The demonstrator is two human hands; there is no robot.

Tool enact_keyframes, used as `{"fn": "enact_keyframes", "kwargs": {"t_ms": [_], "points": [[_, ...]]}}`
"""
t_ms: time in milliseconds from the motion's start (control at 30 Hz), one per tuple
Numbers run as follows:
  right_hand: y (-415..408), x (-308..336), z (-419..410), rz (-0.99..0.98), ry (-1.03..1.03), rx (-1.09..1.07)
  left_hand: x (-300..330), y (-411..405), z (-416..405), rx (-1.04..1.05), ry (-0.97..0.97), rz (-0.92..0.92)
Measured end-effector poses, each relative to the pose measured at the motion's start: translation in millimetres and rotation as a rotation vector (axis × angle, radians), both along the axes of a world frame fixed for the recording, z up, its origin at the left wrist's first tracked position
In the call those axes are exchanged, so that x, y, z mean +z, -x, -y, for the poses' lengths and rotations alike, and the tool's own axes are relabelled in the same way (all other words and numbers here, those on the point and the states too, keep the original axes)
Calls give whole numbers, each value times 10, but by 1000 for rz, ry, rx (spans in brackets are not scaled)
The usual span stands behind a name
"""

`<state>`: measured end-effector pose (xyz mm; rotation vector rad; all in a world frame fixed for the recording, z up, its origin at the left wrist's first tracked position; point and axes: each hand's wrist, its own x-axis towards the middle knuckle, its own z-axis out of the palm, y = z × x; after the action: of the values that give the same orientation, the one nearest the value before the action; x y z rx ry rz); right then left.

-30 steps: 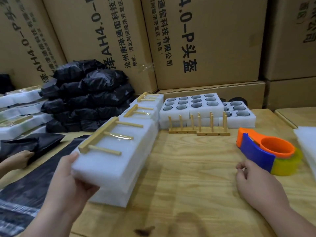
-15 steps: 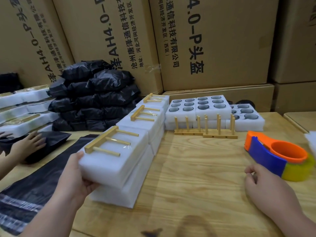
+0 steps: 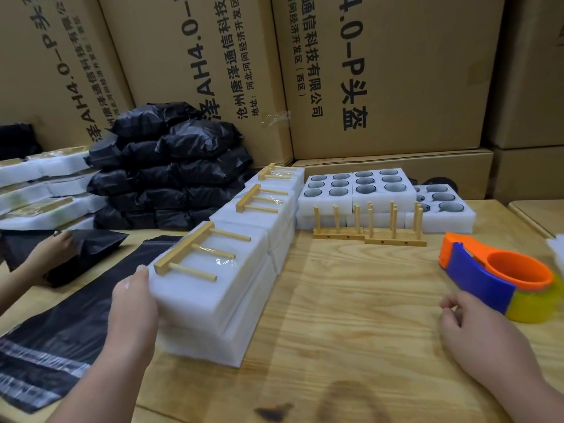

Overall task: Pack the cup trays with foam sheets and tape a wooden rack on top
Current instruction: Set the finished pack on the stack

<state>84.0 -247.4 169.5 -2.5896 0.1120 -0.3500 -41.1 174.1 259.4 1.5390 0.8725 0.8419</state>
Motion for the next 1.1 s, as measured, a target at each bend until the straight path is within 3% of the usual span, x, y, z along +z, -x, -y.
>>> {"fn": "enact_keyframes", "kwargs": {"t_ms": [133,200,267,333,400,467,567,633,900,1100], "points": [[9,-13,7,10,-5,5,-42,105,83,173,-254,134],[12,-20,5,6,-5,9,-32,186,270,164,-454,371],[6,-23,3,7,-6,16,-58,210,648,-2,-698,554],[-1,-28,7,6,-10,20,-213,163,1118,-288,-863,609],[-5,-38,18,5,-8,20,-468,74,1527,-582,-901,472],[-2,-50,22,10,-3,19,-735,-64,1758,-793,-860,160],[-4,-55,16,18,22,22,-972,-378,1889,-908,-867,-371],[-1,-57,10,25,49,38,-1029,-587,1940,-895,-930,-567],[55,-38,-51,-5,257,137,-1115,-1221,2115,-895,-1052,-696],[-142,74,-57,-154,229,221,-1093,-1508,2192,-886,-1081,-702]]}}
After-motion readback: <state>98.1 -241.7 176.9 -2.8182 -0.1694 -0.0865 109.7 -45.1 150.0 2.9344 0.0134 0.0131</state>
